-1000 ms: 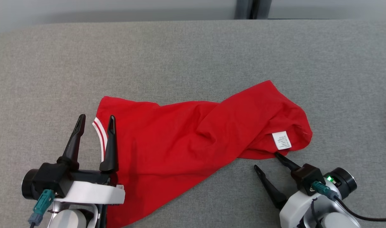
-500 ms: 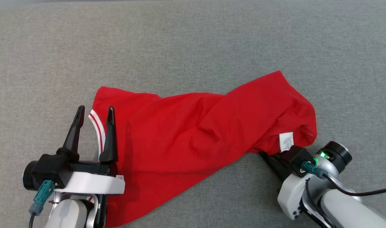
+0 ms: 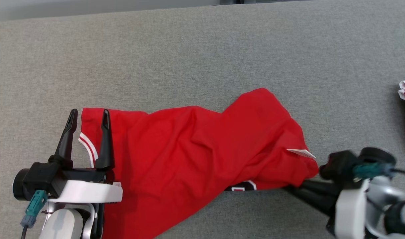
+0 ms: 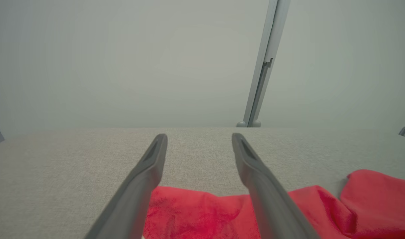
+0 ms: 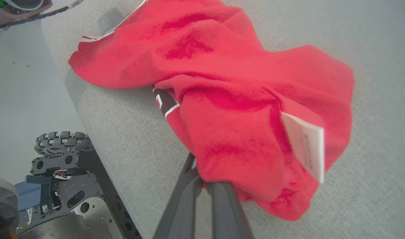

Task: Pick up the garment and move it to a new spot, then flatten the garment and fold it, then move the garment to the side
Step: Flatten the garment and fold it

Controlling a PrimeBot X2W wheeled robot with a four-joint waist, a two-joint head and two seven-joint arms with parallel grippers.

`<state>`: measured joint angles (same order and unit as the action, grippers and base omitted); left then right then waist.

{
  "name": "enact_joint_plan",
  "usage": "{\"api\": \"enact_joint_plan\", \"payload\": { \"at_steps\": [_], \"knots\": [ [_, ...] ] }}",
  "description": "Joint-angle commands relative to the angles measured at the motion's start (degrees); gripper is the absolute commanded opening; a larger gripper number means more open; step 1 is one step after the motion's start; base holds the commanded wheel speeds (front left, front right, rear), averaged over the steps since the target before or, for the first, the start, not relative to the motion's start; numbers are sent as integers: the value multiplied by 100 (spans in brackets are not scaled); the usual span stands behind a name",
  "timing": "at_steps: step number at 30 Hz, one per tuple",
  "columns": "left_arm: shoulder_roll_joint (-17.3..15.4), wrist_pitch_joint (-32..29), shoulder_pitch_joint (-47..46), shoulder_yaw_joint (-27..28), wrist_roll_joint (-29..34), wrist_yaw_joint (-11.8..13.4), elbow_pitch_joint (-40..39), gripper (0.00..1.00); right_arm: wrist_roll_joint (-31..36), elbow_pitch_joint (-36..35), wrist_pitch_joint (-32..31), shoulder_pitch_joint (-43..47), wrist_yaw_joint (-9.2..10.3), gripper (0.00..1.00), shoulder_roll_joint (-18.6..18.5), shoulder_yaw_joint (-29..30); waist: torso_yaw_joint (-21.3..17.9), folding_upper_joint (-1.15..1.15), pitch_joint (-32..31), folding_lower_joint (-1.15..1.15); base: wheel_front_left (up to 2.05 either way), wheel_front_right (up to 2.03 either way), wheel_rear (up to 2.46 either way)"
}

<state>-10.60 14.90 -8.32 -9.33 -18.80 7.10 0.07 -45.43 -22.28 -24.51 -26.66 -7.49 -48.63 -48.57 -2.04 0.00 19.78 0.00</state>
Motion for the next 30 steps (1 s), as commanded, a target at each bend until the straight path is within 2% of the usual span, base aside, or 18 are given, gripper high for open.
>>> {"api": "enact_joint_plan", "payload": {
  "at_steps": [1, 4, 8, 10, 12, 15, 19, 20, 30],
  "knots": [
    [-52, 21, 47, 36, 45, 10, -29, 100, -168, -146, -31, -47, -1, 0, -109, 160, -24, 0, 4, 0, 0, 0, 0],
    [-52, 21, 42, 30, 68, 22, -57, 100, -552, -492, 37, -96, -1, 0, -265, 693, -48, 0, 15, 0, 0, 0, 0],
    [-43, 22, -6, -8, 78, 27, -75, 100, -1046, -671, 263, -154, -1, 0, -258, 1369, -32, 0, 41, 0, 0, 0, 0],
    [-36, 22, -51, -37, 93, 23, -89, 100, -1211, -619, 429, -288, -1, 0, -241, 1652, -13, 0, 73, 0, 0, 0, 0],
    [-27, 22, -100, -68, 109, 15, -96, 100, -1109, -369, 626, -430, 0, 0, -278, 1828, 14, 0, 125, 0, 0, 0, 0],
    [-1, 18, -216, -134, 111, -17, -92, 100, -833, 220, 955, -624, -1, 0, -220, 1809, 81, 0, 223, 0, 0, 0, 0],
    [53, 19, -344, -211, 127, -50, -56, 100, -544, 1309, 1608, -759, 0, 0, 143, 1615, 155, 0, 336, 0, 0, 0, 0],
    [53, 19, -344, -211, 127, -50, -56, 100, -544, 1309, 1608, -759, 0, 0, 143, 1615, 155, 0, 336, 0, 0, 0, 0],
    [90, 22, -531, -301, 180, -123, 45, 100, 443, 4124, 3345, -954, 0, 0, 1443, 1189, 153, 0, 471, 0, 0, 0, 0]
  ]
}}
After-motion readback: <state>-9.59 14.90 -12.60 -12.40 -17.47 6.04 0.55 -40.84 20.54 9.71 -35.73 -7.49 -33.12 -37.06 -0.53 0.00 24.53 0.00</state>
